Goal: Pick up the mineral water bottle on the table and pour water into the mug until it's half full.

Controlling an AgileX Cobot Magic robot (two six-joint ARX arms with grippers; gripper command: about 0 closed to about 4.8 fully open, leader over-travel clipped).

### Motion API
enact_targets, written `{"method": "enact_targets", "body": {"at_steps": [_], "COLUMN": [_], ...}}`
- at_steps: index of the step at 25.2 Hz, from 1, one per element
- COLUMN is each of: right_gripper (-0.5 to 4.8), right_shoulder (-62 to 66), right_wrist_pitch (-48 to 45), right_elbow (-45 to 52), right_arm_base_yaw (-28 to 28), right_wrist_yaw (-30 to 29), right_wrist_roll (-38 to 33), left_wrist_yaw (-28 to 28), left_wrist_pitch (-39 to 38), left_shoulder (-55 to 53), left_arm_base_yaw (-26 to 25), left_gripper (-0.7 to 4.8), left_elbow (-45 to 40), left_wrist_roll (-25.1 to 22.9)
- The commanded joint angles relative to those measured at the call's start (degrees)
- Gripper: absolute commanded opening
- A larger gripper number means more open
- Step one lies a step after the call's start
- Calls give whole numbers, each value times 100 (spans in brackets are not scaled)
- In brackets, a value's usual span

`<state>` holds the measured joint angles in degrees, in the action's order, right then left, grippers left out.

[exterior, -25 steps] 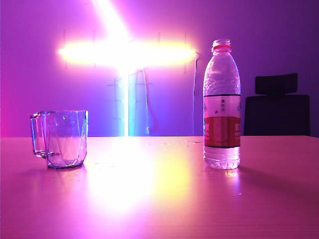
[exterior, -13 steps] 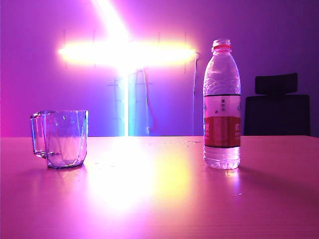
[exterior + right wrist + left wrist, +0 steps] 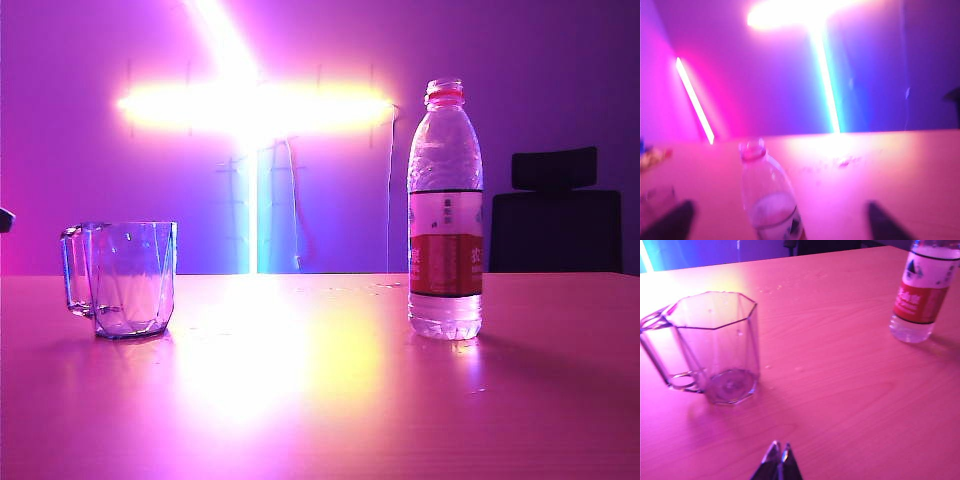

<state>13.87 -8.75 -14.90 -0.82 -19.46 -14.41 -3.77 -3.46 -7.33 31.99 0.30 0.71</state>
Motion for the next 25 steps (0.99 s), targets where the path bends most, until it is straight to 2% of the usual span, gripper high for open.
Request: {"method": "enact_targets", "body": {"at_steps": [1, 5, 11, 14, 16, 19, 25], "right_gripper": [479, 479, 479, 479, 479, 479, 479], "right_shoulder": [1093, 2811, 5003, 6588, 7353, 7928, 8491], "right_wrist_pitch": [-619, -1484, -3335, -5145, -5958, -6330, -6461], "right_elbow": [-13, -13, -31, -52, -173, -396, -822], "right_arm_base_yaw": [197, 763, 1241, 1274, 1276, 1287, 1287], "right_wrist_yaw": [-481, -448, -428, -356, -424, -623, -667], "right_wrist_roll": [640, 1196, 1449, 1445, 1414, 1261, 1158], "left_wrist_yaw": [-7, -7, -4, -7, -7, -4, -7], "left_wrist_pitch": [55, 55, 55, 55, 52, 52, 52], "left_shoulder": [-4, -2, -2, 0, 0, 0, 0], "left_arm_base_yaw": [0, 0, 0, 0, 0, 0, 0], "left_gripper": [-2, -2, -2, -2, -2, -2, -2], "left_elbow": [22, 22, 22, 22, 22, 22, 22], "left_wrist_roll": [-22, -24, -22, -24, -22, -22, -24]}}
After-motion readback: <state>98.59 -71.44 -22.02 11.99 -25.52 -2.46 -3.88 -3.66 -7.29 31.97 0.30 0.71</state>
